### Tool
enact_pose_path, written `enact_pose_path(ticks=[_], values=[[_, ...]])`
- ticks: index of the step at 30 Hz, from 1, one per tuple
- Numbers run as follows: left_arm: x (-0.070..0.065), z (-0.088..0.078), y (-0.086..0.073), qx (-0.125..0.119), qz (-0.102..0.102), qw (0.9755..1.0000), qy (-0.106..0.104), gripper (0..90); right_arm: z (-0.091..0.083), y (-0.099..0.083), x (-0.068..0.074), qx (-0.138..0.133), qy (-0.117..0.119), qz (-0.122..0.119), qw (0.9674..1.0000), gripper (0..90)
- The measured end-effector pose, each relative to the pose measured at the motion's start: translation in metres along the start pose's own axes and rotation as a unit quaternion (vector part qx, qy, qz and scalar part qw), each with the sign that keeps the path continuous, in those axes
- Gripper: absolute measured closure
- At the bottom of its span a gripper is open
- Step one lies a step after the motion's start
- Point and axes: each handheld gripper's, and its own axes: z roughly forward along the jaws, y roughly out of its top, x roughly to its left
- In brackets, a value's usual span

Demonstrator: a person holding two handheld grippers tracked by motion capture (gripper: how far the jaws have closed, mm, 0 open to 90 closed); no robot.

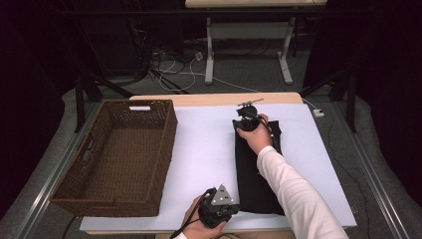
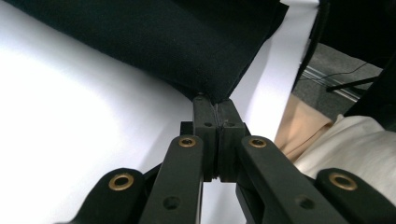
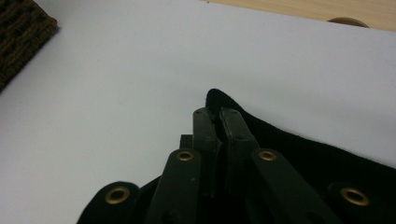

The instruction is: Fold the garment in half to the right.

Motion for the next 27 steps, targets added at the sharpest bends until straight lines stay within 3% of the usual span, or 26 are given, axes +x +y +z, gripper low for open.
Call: enact_pose_path(ticks=[16, 27], values=[[0.014, -0.024, -0.019, 0.004, -0.02, 0.9993, 0.031, 89.8, 0.015, 0.02, 0.041, -0.011, 0.031, -0.015, 0.9994, 85.8], [0.021, -0.03, -0.025, 0.009, -0.035, 0.9984, 0.043, 89.7, 0.026, 0.028, 0.058, -0.012, 0.042, -0.022, 0.9988, 85.8]])
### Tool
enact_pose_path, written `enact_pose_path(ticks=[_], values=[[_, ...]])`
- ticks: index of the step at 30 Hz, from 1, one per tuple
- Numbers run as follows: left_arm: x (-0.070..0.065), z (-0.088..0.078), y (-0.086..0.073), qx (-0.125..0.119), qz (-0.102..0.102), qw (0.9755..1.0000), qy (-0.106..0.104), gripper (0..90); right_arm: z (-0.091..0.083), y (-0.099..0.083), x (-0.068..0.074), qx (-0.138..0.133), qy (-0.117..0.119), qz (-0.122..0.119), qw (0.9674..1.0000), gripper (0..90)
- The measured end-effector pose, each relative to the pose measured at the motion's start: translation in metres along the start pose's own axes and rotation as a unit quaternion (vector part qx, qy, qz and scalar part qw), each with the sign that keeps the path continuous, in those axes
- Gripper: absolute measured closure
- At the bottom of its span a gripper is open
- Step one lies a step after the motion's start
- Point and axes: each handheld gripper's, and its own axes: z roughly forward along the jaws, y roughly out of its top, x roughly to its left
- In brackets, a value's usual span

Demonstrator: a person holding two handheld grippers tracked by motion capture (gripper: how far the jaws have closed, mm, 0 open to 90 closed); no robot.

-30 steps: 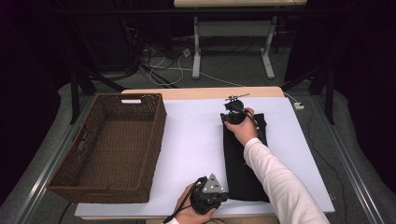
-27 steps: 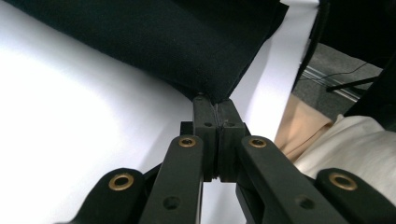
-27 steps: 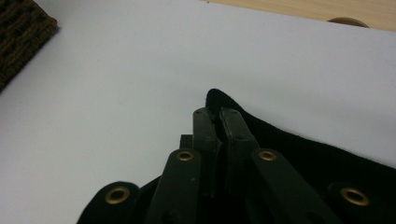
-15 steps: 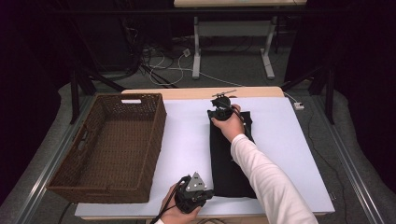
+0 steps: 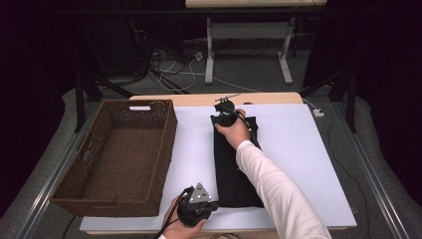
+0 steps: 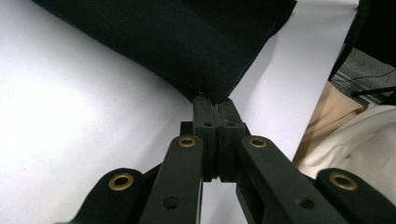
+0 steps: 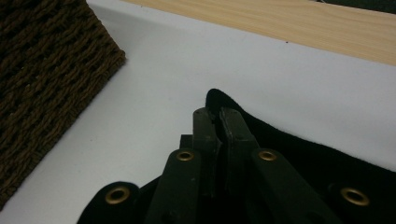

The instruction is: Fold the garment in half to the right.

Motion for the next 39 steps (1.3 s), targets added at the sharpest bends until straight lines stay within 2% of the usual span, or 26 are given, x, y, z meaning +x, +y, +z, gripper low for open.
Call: enact_pose_path(ticks=[4, 8, 23, 26, 27, 31, 32, 35, 39], values=[[-0.001, 0.002, -0.001, 0.003, 0.005, 1.0, 0.0, 89.7, 0.003, 0.0, 0.004, 0.0, 0.005, -0.007, 1.0, 85.8], [-0.001, 0.001, -0.001, 0.006, 0.008, 0.9999, 0.001, 89.7, 0.004, -0.001, 0.005, 0.002, 0.005, -0.003, 1.0, 85.7], [0.0, 0.002, -0.001, 0.005, 0.007, 1.0, 0.0, 89.6, 0.008, -0.003, 0.004, 0.006, 0.007, -0.002, 1.0, 85.5], [0.001, 0.003, -0.002, 0.004, 0.002, 1.0, -0.002, 89.5, 0.009, -0.004, 0.003, 0.007, 0.008, -0.002, 0.9999, 85.5], [0.002, 0.002, -0.002, 0.009, 0.006, 0.9999, -0.002, 89.4, 0.009, -0.004, 0.003, 0.007, 0.008, 0.0, 0.9999, 85.5], [0.002, 0.003, -0.002, 0.011, 0.004, 0.9999, -0.001, 89.3, 0.011, -0.006, 0.004, 0.007, 0.008, -0.004, 0.9999, 85.3], [0.002, 0.004, -0.002, 0.009, 0.0, 1.0, -0.001, 89.3, 0.012, -0.006, 0.004, 0.008, 0.008, -0.005, 0.9999, 85.3], [0.002, 0.003, -0.002, 0.01, 0.006, 0.9999, -0.001, 89.1, 0.013, -0.006, 0.004, 0.008, 0.008, -0.002, 0.9999, 84.9], [0.002, 0.0, -0.001, -0.002, 0.002, 0.9999, -0.011, 86.0, 0.014, -0.007, 0.003, 0.007, 0.013, -0.01, 0.9998, 82.3]])
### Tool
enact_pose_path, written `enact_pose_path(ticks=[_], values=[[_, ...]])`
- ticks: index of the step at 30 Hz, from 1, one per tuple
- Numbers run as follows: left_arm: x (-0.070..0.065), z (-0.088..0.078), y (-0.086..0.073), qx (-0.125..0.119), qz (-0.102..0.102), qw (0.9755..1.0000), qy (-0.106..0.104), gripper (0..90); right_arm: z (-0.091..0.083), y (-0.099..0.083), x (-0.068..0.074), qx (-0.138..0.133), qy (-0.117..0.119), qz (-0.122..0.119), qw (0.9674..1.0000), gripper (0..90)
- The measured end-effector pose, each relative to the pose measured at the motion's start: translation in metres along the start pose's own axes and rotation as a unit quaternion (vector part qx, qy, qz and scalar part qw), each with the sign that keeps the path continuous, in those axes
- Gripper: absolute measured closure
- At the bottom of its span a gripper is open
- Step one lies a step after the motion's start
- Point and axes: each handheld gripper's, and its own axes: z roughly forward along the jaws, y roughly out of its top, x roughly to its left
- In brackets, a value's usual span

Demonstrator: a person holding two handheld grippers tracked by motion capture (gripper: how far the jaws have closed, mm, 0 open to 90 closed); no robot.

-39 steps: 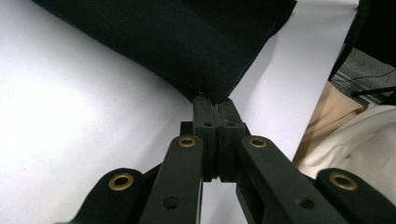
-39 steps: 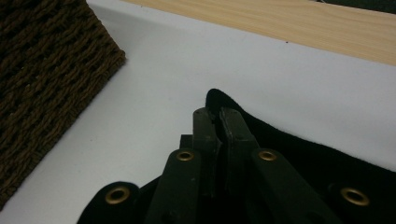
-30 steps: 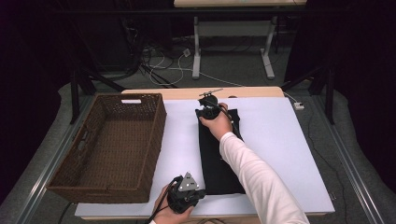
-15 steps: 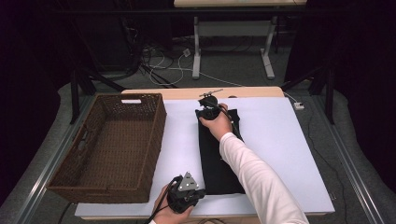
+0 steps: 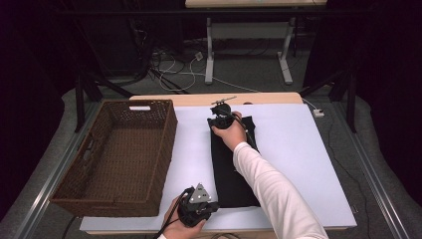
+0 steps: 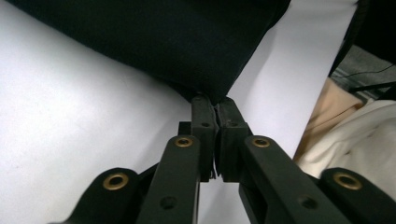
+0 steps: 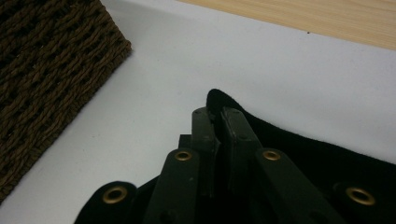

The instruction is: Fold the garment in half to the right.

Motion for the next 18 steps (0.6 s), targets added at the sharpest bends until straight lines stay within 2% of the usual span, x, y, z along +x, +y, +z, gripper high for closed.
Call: enact_pose_path(ticks=[8, 9, 13, 15, 18], values=[[0.001, -0.004, 0.001, -0.035, -0.002, 0.9994, 0.002, 61.1, -0.009, -0.002, 0.002, -0.014, 0.019, -0.008, 0.9997, 64.6], [0.001, -0.004, 0.001, -0.039, -0.002, 0.9992, 0.003, 58.5, -0.012, -0.003, 0.002, -0.016, 0.019, -0.019, 0.9995, 62.1], [0.002, -0.009, 0.003, -0.061, 0.001, 0.998, 0.011, 50.4, -0.022, -0.003, 0.001, -0.022, 0.017, -0.032, 0.9991, 54.4], [0.004, -0.01, 0.005, -0.075, 0.017, 0.9967, 0.025, 46.1, -0.028, -0.003, -0.001, -0.029, 0.022, -0.033, 0.9988, 50.7], [0.008, -0.011, 0.006, -0.078, 0.006, 0.9964, 0.033, 44.9, -0.036, -0.003, -0.003, -0.037, 0.033, -0.036, 0.9981, 49.8]])
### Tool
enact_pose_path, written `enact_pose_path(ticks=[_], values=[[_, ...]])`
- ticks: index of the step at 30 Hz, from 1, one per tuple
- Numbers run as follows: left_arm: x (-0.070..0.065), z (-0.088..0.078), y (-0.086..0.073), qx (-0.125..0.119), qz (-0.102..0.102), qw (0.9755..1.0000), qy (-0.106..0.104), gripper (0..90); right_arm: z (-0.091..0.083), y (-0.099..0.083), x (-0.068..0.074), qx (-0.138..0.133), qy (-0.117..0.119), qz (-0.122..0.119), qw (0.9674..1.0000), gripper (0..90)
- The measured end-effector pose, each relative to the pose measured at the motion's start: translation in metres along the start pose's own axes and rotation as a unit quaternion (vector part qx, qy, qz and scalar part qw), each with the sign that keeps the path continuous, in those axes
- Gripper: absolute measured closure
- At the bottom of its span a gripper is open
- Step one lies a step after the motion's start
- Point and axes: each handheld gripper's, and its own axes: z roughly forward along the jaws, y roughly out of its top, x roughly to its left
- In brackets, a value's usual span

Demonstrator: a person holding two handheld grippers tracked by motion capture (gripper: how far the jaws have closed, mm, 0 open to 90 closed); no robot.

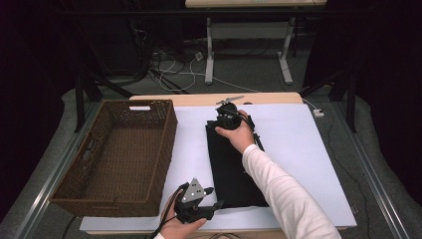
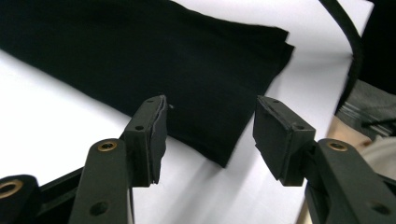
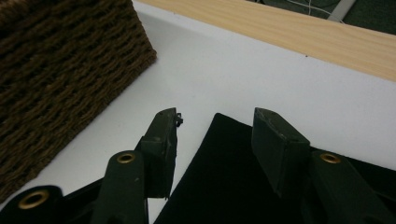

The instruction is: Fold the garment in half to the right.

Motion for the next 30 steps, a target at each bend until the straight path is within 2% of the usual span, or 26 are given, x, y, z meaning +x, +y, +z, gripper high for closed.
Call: enact_pose_path(ticks=[4, 8, 10, 11, 13, 15, 19, 23, 26, 30], values=[[0.006, -0.002, 0.0, -0.006, -0.021, 0.9998, 0.002, 45.0, -0.01, -0.002, -0.001, 0.008, 0.01, -0.012, 0.9998, 46.1], [0.01, -0.001, -0.001, -0.001, -0.048, 0.9989, 0.0, 43.5, -0.021, -0.006, 0.0, 0.021, 0.005, -0.021, 0.9995, 42.8], [0.011, 0.0, -0.002, 0.002, -0.046, 0.9989, 0.004, 39.4, -0.026, -0.008, -0.001, 0.013, -0.001, -0.027, 0.9995, 39.8], [0.011, 0.001, -0.002, 0.003, -0.041, 0.9991, 0.009, 37.1, -0.03, -0.009, -0.002, 0.01, -0.002, -0.021, 0.9997, 38.1], [0.01, 0.002, -0.002, 0.001, -0.046, 0.9989, 0.01, 33.6, -0.038, -0.013, -0.006, -0.004, 0.0, -0.012, 0.9999, 32.7], [0.011, 0.003, -0.001, 0.001, -0.044, 0.999, 0.012, 28.0, -0.047, -0.016, -0.011, -0.023, -0.011, -0.021, 0.9995, 26.7], [0.013, 0.004, -0.001, 0.003, -0.05, 0.9986, 0.013, 19.4, -0.062, -0.02, -0.019, -0.029, -0.022, -0.023, 0.9991, 21.6], [0.014, 0.005, -0.001, 0.003, -0.05, 0.9986, 0.019, 16.1, -0.074, -0.024, -0.027, -0.037, -0.03, -0.024, 0.9986, 15.9], [0.013, 0.006, -0.001, 0.001, -0.054, 0.9982, 0.025, 14.8, -0.082, -0.029, -0.03, -0.041, -0.034, -0.022, 0.9983, 14.8], [0.013, 0.007, -0.001, -0.003, -0.062, 0.9977, 0.027, 7.7, -0.093, -0.035, -0.033, -0.049, -0.039, -0.023, 0.9978, 11.5]])
